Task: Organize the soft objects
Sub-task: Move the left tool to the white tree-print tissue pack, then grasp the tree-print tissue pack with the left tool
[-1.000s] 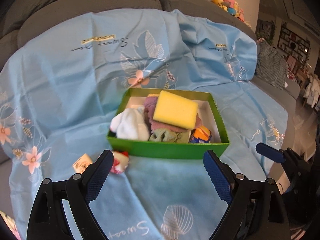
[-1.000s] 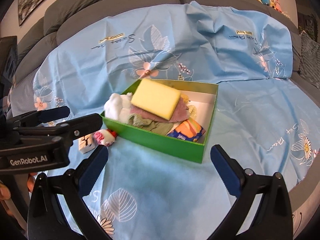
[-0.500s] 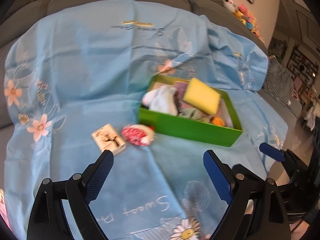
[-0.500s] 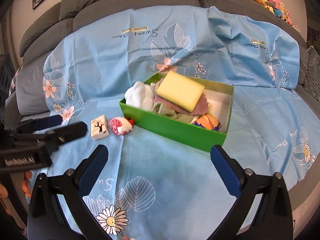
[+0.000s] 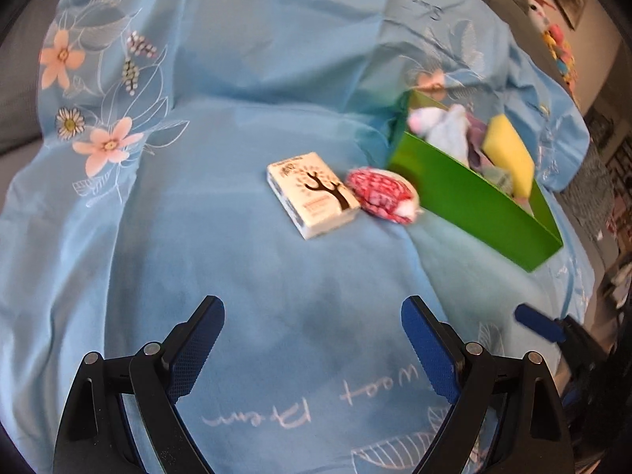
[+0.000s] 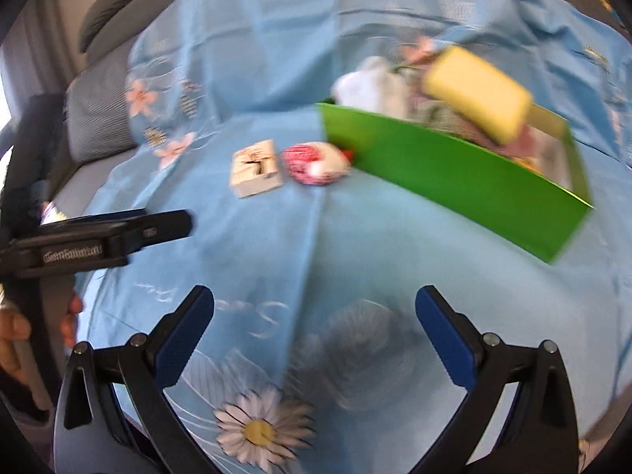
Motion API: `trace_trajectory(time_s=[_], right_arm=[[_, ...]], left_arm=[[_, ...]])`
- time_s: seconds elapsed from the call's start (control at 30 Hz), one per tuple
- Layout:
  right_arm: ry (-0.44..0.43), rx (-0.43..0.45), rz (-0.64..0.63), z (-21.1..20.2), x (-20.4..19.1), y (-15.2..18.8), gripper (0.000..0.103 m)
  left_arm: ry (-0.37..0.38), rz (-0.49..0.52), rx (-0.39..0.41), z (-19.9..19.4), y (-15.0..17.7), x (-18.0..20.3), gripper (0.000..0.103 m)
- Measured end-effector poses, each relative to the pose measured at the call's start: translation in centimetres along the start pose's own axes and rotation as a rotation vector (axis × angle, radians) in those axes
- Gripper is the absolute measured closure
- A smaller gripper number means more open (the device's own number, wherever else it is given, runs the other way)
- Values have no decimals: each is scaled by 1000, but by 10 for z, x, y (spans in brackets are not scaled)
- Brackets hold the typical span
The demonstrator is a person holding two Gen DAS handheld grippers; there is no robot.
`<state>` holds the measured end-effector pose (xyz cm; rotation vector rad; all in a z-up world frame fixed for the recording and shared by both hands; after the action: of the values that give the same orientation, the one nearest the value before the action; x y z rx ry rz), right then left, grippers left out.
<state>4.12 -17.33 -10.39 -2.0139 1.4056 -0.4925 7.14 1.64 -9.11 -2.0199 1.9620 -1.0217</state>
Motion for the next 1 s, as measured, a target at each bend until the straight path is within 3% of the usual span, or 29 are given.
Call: trace_trajectory(time_s=[0.23,0.37,0.53,0.77,0.9,1.0], right_arm=[[-58,-1,-67,38,-39,-20,3],[-95,-19,-66,69,-52,-38,14],[-109,-57,-26,103,-58,-54,29],[-94,-62,13,126,-60,-74,31],[-75,-66,0,131,-57,-78,48],[-67,-68,-14,133,-57,-80,50]], left_arm=[[61,18,-25,22,-27,-12,11],[130,5,-44,39,-53,-22,12],[161,14,-62,61,-78,-31,12],[185,26,-71,88,-98,-33,12],[188,28,-91,96,-97,-32,28],[161,45,-98,98,-93,-36,33]])
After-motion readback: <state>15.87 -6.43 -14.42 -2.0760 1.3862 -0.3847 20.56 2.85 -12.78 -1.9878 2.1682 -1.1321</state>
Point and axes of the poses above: each gripper's, at about its wrist camera, not at the fingertips, and z roughly the way its jaws point, x to its right, y to its underside, the point moved 6 cm from there along z, roughly the way its jaws point, and after that the axes turned 6 degrees about y, right-handed, at the moved point
